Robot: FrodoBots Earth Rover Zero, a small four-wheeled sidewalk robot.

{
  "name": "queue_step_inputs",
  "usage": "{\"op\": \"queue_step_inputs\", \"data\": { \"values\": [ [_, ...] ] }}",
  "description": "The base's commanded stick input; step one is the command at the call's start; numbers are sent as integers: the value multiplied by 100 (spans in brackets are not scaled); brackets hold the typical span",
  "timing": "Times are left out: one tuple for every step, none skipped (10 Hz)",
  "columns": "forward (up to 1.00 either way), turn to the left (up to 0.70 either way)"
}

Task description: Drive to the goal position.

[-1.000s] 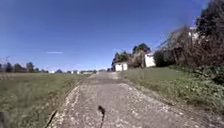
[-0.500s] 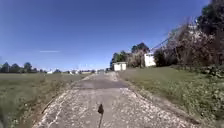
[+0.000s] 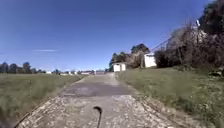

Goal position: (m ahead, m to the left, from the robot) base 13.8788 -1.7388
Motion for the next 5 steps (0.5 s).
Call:
{"op": "queue_step_inputs", "data": {
  "values": [
    [100,0],
    [100,0],
    [100,0],
    [100,0],
    [100,0]
  ]
}}
